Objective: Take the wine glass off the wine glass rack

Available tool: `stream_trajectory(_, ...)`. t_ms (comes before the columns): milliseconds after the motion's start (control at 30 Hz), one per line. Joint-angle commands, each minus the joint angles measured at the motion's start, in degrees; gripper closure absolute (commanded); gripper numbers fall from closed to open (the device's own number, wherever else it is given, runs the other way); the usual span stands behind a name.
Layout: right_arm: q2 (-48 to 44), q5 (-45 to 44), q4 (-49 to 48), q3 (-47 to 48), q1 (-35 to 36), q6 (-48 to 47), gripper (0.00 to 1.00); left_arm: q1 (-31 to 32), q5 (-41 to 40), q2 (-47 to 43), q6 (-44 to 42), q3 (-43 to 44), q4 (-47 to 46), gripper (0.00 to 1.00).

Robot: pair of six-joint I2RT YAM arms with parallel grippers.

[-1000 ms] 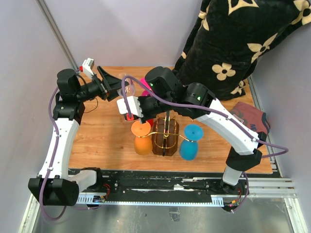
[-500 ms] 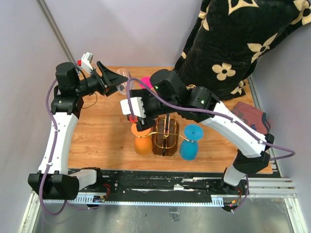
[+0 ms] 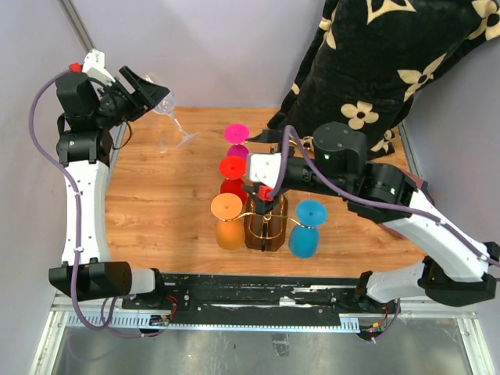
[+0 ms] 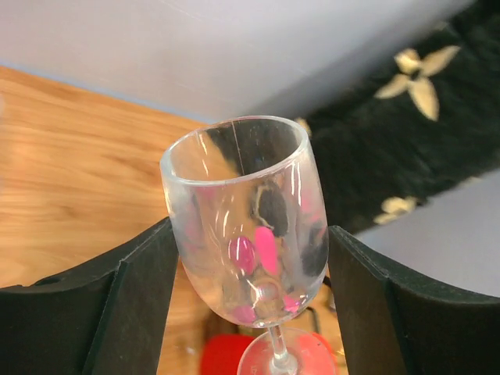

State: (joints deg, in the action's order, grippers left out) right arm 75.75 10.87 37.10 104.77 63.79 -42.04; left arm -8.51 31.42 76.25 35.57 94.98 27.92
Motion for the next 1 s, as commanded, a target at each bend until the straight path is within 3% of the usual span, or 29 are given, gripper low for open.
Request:
stream_trajectory(0,-3.6,-5.3,-9.0,-6.2,0.6,2.7,0.02,-0.1,-16.6,-2.0,-12.0,-5.5,-4.4,0.48)
stream_trajectory(267,-8.5,-7.9,-19.1,-16.7,-0.2,7.4,0.02,0.0,-28.4,-3.0,-20.3,-27.9,-27.4,0.5)
stream_trajectory(433,-10.9,-7.3,-22.3,-21.7,-1.5,10.1,0.02,0.0,-37.2,-1.5,-19.6,-39.1,-41.9,0.54)
stream_trajectory(700,-14.9,-2.3,-26.7,-30.3,-9.0,15.6,0.02,5.8,-60.6,5.4,-24.7,-42.9,-53.4,0.56)
stream_trajectory(967,-16.8,0.2,-27.0,-32.6,-13.1,17.7,0.02,6.5,-74.2,12.7,-29.6,-43.8,-61.1,0.55)
